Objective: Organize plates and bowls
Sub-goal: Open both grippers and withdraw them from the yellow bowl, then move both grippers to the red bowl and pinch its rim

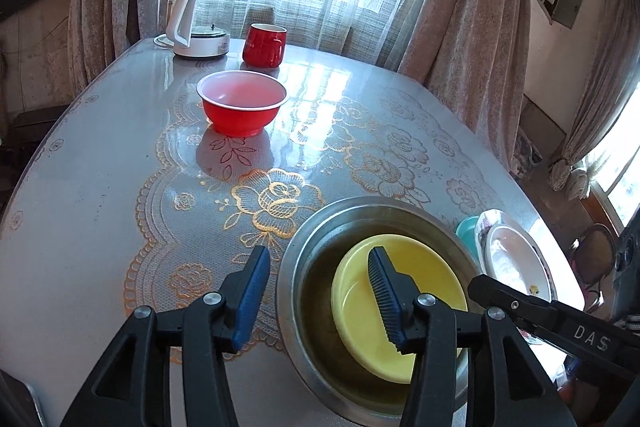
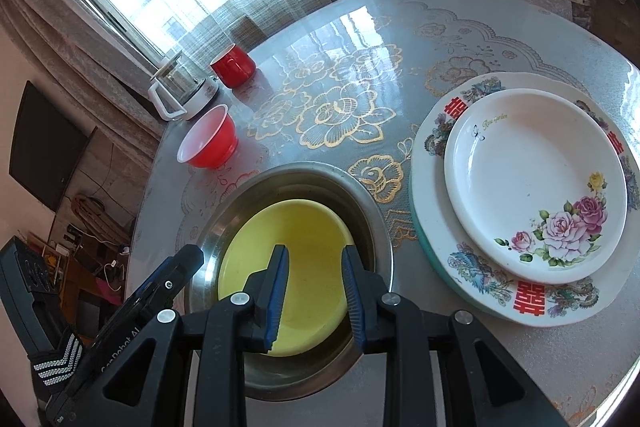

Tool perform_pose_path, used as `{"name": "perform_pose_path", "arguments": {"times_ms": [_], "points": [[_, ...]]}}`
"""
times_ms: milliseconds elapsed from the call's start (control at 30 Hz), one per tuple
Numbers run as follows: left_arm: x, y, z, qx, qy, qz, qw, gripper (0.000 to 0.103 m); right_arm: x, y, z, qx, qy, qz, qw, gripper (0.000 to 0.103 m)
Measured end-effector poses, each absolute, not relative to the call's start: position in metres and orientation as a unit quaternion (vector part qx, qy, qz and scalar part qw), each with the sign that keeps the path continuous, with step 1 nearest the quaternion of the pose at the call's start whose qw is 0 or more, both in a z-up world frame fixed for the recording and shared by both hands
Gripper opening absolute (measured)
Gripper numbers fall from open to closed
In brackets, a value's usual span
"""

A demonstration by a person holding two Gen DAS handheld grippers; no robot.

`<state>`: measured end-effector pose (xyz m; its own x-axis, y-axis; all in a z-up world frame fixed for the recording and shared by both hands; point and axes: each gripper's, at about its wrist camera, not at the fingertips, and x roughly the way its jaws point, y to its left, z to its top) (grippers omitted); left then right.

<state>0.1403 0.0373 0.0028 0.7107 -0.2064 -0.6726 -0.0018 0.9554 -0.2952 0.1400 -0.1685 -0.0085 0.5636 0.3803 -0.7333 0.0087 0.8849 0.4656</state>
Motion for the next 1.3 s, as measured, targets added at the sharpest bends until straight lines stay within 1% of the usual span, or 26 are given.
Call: {"name": "perform_pose_path", "arguments": {"times_ms": [67,233,467,600,667,767,933,967,1067,1167,1233,1300], "points": [[0.145,0.046,0.004,-0.149,0.373,-0.041,0.915,0.063,0.141,-0.169,-0.008,0.214,0.455,0.112,0.857,0.028],[0.166,0.072,0.009,-0.184,0.373,-0.002,0.909,0.073,0.149,-0.166,-0.003,0.21,0.452,0.119,0.859,0.028],[0.204,0.108,0.013,-0.251,0.352,0.039,0.901,0.08,0.172,-0.161,0.01,0.199,0.451,0.131,0.86,0.032],[0.228,0.129,0.01,-0.274,0.342,0.05,0.897,0.081,0.193,-0.153,0.017,0.186,0.467,0.143,0.853,0.037],[0.238,0.139,0.006,-0.285,0.34,0.053,0.895,0.081,0.205,-0.147,0.022,0.179,0.473,0.154,0.849,0.037],[0.251,0.157,-0.003,-0.309,0.337,0.051,0.888,0.078,0.222,-0.138,0.026,0.177,0.483,0.169,0.841,0.037],[0.268,0.176,-0.018,-0.351,0.334,0.0,0.875,0.074,0.26,-0.114,0.027,0.159,0.505,0.167,0.832,0.037],[0.272,0.179,-0.021,-0.361,0.333,-0.013,0.871,0.07,0.269,-0.109,0.026,0.163,0.511,0.172,0.826,0.037],[0.28,0.182,-0.027,-0.377,0.331,-0.043,0.864,0.066,0.292,-0.09,0.023,0.165,0.521,0.175,0.819,0.037],[0.285,0.182,-0.037,-0.375,0.344,-0.046,0.86,0.056,0.316,-0.067,0.017,0.162,0.527,0.174,0.816,0.037],[0.287,0.183,-0.041,-0.38,0.347,-0.051,0.856,0.052,0.332,-0.053,0.009,0.166,0.536,0.174,0.809,0.037],[0.285,0.186,-0.042,-0.391,0.336,-0.06,0.855,0.052,0.346,-0.042,-0.001,0.175,0.55,0.167,0.799,0.037]]}}
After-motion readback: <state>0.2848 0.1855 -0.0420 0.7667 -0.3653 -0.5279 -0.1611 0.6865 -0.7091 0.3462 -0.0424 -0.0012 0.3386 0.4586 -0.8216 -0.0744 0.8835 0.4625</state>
